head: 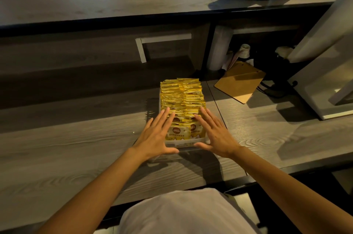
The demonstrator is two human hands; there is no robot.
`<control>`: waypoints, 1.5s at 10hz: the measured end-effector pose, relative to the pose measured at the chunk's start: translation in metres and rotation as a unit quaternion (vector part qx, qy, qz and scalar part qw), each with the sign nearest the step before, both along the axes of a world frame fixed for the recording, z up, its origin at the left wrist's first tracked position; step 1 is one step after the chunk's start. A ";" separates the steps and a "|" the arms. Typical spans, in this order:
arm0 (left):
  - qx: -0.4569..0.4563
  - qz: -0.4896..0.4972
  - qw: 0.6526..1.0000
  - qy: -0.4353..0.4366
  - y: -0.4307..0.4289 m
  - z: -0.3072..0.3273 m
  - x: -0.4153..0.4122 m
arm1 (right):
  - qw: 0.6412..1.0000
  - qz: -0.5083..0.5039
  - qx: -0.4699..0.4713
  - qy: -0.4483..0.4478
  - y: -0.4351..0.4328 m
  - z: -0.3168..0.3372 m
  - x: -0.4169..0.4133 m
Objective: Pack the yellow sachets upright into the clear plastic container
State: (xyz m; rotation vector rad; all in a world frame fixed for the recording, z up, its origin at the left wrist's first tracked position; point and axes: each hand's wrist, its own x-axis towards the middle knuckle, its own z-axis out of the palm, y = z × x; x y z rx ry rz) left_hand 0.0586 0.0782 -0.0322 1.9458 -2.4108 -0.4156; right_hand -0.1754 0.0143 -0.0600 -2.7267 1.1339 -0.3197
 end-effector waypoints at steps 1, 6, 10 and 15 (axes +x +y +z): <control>0.002 0.000 1.000 -0.005 -0.004 0.002 0.002 | 0.999 0.005 0.024 0.023 -0.005 -0.001 -0.001; 0.029 0.144 0.988 0.041 -0.071 0.018 0.017 | 0.994 -0.062 0.089 -0.009 -0.065 0.022 0.050; -0.026 0.241 0.967 0.081 -0.114 0.017 0.022 | 0.935 -0.287 0.208 -0.005 -0.118 0.037 0.074; 0.069 0.263 0.961 0.045 -0.148 0.047 0.023 | 0.921 -0.324 0.218 0.006 -0.141 0.061 0.086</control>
